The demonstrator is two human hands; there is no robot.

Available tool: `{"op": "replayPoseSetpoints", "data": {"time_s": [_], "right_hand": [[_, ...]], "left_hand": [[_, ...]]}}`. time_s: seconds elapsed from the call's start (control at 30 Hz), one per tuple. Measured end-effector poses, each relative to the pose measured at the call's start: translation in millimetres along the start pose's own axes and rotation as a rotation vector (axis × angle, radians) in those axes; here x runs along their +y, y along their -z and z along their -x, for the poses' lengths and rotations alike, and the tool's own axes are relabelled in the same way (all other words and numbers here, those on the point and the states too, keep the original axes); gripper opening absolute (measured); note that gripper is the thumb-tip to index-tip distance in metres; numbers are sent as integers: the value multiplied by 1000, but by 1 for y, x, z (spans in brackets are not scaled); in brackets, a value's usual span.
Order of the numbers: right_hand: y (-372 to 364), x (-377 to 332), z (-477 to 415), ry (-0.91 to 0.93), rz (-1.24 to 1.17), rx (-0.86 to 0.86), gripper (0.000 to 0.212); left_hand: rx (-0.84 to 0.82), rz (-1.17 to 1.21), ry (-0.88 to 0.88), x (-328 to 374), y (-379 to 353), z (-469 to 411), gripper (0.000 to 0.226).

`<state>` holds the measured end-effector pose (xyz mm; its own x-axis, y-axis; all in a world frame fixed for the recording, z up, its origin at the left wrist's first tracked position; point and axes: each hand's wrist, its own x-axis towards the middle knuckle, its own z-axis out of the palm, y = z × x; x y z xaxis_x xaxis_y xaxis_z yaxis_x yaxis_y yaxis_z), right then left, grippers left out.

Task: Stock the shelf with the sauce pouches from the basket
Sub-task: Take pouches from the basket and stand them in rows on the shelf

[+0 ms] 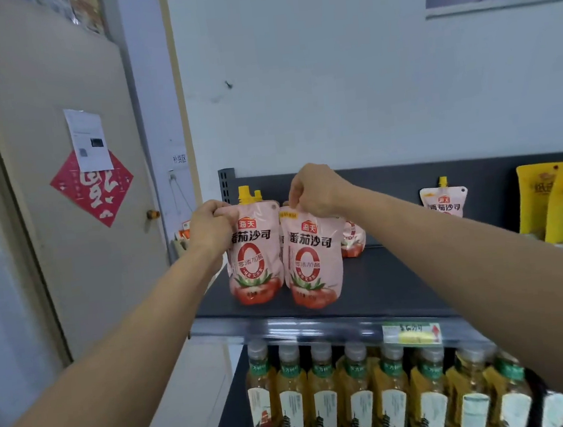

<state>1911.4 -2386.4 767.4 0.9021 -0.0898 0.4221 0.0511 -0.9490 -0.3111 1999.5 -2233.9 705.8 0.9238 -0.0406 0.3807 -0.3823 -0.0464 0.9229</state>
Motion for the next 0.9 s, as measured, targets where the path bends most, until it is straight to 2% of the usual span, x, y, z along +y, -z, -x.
{"op": "replayPoseSetpoints", "data": {"time_s": [0.27,0.43,0.57,0.73,0.8,0.9], "right_hand": [[-29,18,-17,29,-19,-28,20],[-48,31,-26,15,-107,-4,10],[-63,42,-33,-36,-180,83,19],[-70,59,-25,-192,-282,65,48],[-71,65,-19,-252,-298,62,57],[-77,77,-7,-354,-530,2,55]], "left_hand": [[-31,41,33,-30,4,-20,24],[-37,52,35,-53,5,-33,25],[-99,158,59,-67,0,-37,25],[-195,213,85,-75,2,-41,14],[-257,246,132,-81,5,-40,18],[-329,293,201,-95,11,-36,28]]}}
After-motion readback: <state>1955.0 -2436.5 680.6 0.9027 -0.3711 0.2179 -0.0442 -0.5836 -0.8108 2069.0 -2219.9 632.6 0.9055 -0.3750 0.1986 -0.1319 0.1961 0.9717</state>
